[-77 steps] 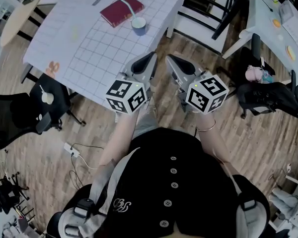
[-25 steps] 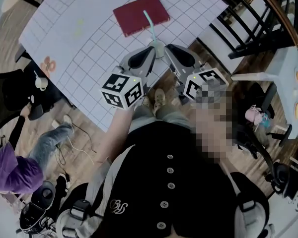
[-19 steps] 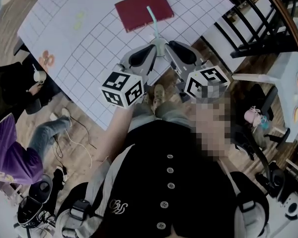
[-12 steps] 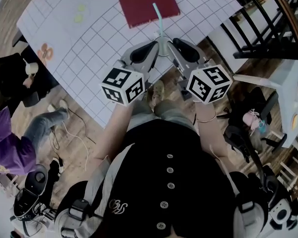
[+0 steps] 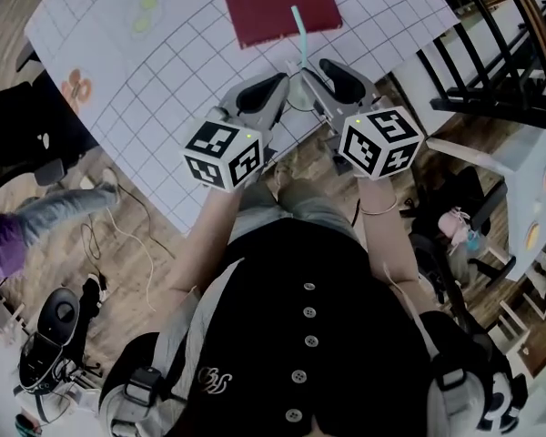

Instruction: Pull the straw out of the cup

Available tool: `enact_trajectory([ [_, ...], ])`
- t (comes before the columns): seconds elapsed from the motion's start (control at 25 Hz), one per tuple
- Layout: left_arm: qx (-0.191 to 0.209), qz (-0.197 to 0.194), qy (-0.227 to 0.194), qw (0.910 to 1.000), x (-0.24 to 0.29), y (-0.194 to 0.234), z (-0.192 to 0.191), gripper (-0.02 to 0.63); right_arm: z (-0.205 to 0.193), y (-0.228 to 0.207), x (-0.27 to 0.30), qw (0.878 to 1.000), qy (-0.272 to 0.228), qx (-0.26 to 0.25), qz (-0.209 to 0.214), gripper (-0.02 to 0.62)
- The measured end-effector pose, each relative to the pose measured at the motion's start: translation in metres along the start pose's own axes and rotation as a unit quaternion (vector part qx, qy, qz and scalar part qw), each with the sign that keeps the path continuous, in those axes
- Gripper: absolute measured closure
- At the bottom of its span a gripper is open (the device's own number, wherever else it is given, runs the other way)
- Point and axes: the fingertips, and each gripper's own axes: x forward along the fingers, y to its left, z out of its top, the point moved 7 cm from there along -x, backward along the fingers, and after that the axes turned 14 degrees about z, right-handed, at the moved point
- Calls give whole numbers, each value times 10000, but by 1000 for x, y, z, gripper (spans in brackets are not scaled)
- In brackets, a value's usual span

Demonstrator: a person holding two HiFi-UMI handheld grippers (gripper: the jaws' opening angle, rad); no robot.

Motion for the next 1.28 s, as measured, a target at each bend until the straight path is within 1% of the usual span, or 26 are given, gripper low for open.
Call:
enact_trajectory([
  [0.2, -52, 78, 70, 9999, 6, 6, -2, 607, -8, -10, 17, 9990, 444, -100, 40, 454],
  [0.36, -101, 133, 128, 9998, 10, 10, -4, 607, -12, -16, 24, 9978, 642, -131, -25, 457],
  [0.48, -89, 130, 173, 9997, 13, 10, -5, 607, -12, -20, 28, 9971, 736, -179, -87, 505],
  [0.6, -121, 129, 160, 9997, 13, 11, -7, 607, -14, -20, 32, 9965, 795, -231, -67, 506],
  [0.64, -144, 133, 164, 9997, 12, 11, -9, 607, -14, -20, 32, 9967, 769, -239, -77, 511],
  [0.72, -176, 139, 191, 9996, 11, 11, -11, 607, -12, -20, 30, 9974, 646, -287, -164, 571],
  [0.88, -184, 101, 198, 9996, 7, 8, -13, 607, -10, -19, 26, 9979, 495, -341, -236, 571],
  [1.0, -153, 40, 178, 9997, 3, 5, -13, 607, -5, -14, 19, 9984, 268, -413, -282, 571],
  [1.28, -28, -166, 90, 9998, -9, -3, -7, 607, 9, 2, 4, 9973, -137, -672, -246, 571],
])
